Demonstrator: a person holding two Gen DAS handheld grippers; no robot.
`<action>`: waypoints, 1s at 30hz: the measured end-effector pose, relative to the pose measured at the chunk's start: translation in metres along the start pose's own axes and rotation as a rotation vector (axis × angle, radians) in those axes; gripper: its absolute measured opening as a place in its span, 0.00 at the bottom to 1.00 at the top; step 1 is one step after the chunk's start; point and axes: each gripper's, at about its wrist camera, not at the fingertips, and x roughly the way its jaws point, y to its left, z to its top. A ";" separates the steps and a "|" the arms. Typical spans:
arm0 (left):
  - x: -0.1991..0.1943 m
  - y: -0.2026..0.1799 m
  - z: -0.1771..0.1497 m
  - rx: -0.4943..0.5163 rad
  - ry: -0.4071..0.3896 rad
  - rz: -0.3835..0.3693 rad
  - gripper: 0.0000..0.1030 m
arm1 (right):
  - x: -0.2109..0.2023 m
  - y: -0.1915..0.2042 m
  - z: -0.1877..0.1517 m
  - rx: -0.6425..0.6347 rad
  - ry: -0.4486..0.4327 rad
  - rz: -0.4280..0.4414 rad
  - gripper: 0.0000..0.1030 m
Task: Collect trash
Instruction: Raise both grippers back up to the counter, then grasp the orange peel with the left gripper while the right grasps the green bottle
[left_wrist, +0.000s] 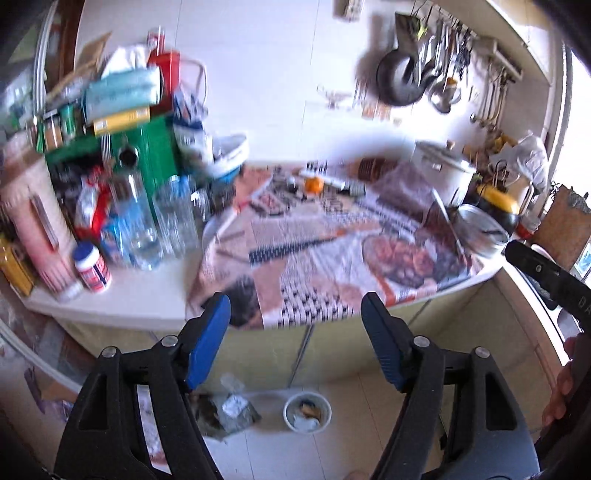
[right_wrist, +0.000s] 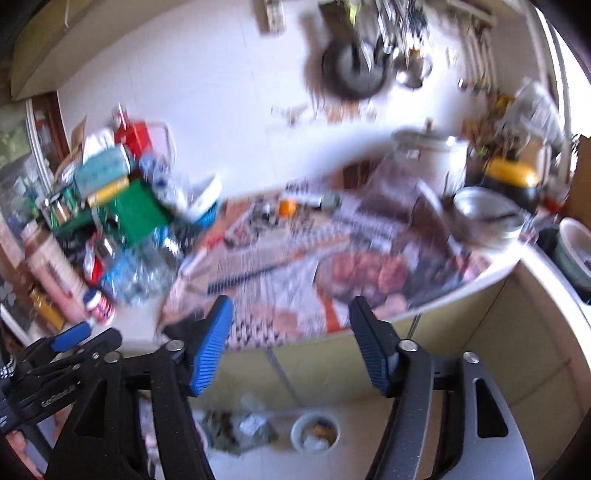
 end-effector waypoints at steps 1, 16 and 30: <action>-0.003 0.001 0.004 0.004 -0.007 0.000 0.73 | -0.002 0.001 0.004 0.002 -0.015 -0.008 0.69; 0.063 -0.001 0.073 -0.033 -0.060 0.059 0.99 | 0.065 -0.024 0.060 -0.017 -0.044 -0.019 0.90; 0.287 -0.050 0.176 -0.165 0.120 0.172 0.99 | 0.300 -0.098 0.166 -0.111 0.183 0.081 0.90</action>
